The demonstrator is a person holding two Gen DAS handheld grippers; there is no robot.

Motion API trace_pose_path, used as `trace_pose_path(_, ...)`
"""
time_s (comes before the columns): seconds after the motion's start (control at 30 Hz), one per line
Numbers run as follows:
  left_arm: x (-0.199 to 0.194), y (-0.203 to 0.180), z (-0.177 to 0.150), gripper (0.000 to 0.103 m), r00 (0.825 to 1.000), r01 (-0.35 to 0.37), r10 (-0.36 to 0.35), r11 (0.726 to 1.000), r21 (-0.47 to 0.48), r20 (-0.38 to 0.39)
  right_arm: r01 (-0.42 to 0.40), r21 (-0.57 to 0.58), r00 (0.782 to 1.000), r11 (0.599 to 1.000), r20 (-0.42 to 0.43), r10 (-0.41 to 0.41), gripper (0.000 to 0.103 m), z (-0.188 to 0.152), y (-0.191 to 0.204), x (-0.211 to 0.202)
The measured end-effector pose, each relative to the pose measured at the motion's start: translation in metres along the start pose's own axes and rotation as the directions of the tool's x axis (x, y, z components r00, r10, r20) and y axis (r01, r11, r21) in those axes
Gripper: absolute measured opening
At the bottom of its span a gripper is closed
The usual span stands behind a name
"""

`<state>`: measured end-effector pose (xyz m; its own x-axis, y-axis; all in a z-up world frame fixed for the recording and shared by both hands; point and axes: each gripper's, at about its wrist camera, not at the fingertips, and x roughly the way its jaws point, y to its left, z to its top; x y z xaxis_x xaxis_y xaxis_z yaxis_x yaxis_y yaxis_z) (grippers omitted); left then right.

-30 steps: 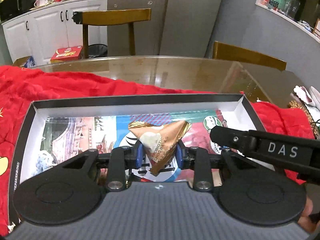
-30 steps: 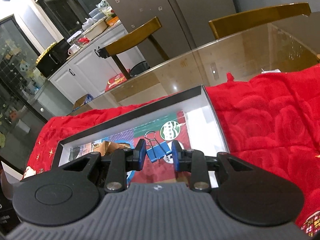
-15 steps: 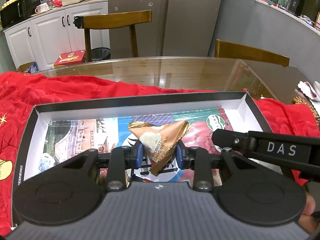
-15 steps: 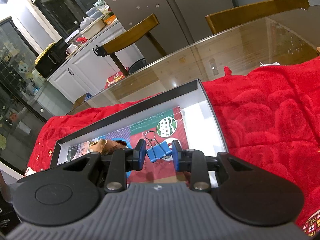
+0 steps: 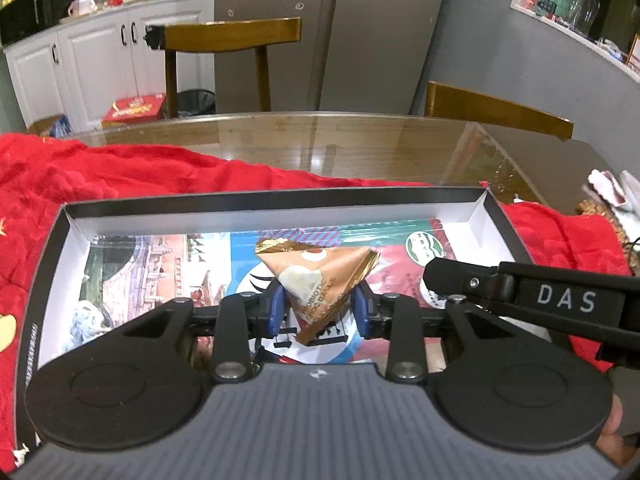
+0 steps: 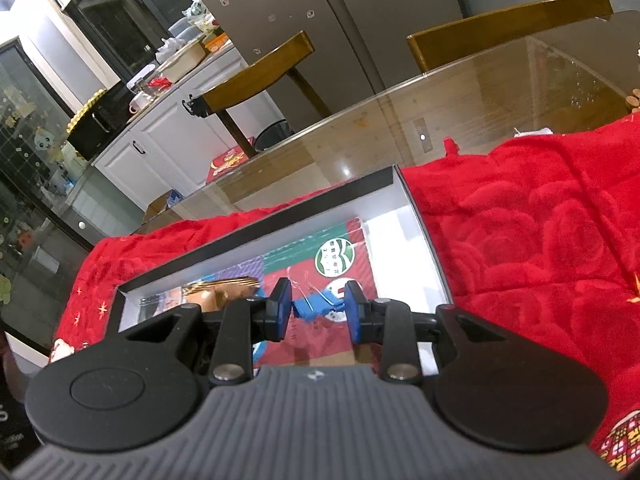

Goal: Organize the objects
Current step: 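Lower the paper packet and binder clip into the box and open both grippers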

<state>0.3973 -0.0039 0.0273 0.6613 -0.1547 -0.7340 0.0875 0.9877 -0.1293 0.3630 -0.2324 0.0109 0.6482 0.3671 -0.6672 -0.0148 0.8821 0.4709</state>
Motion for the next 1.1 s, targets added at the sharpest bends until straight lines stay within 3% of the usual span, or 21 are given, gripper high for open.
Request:
trace_pose_path(0.07, -0.001, 0.004, 0.001, 0.047, 1.0, 0.013, -0.013, 1.0, -0.025, -0.005, -0.021, -0.006, 1.0, 1.0, 0.003, 0.021, 0.059, 0.002, 0.002, -0.005)
trace_pose_path(0.27, -0.021, 0.012, 0.013, 0.055, 0.998, 0.068, -0.067, 0.996, -0.06, 0.01, -0.107, -0.005, 0.993, 0.994, 0.041, 0.107, 0.061, 0.008, 0.015, -0.035)
trace_pose_path(0.37, -0.059, 0.012, 0.016, 0.064, 0.993, 0.068, -0.064, 0.997, -0.04, 0.098, -0.153, -0.032, 0.984, 0.988, 0.089, 0.155, 0.065, 0.011, 0.026, -0.063)
trace_pose_path(0.43, -0.088, 0.01, 0.015, 0.071, 0.984, 0.059, -0.057, 0.998, -0.003, 0.17, -0.178, -0.06, 0.976, 0.982, 0.121, 0.184, 0.067, 0.01, 0.033, -0.083)
trace_pose_path(0.6, -0.164, 0.006, 0.001, 0.077, 0.951, 0.041, -0.061, 0.996, 0.073, 0.304, -0.234, -0.087, 0.953, 0.968, 0.177, 0.246, 0.072, 0.004, 0.044, -0.128)
trace_pose_path(1.0, -0.311, 0.017, -0.038, 0.081, 0.873, -0.033, -0.022, 0.994, 0.104, 0.487, -0.279, -0.251, 0.903, 0.927, 0.26, 0.342, 0.076, -0.041, 0.08, -0.214)
trace_pose_path(1.1, -0.334, 0.017, -0.055, 0.082, 0.868, -0.064, 0.004, 0.993, 0.103, 0.496, -0.271, -0.273, 0.891, 0.923, 0.292, 0.348, 0.079, -0.052, 0.083, -0.23)
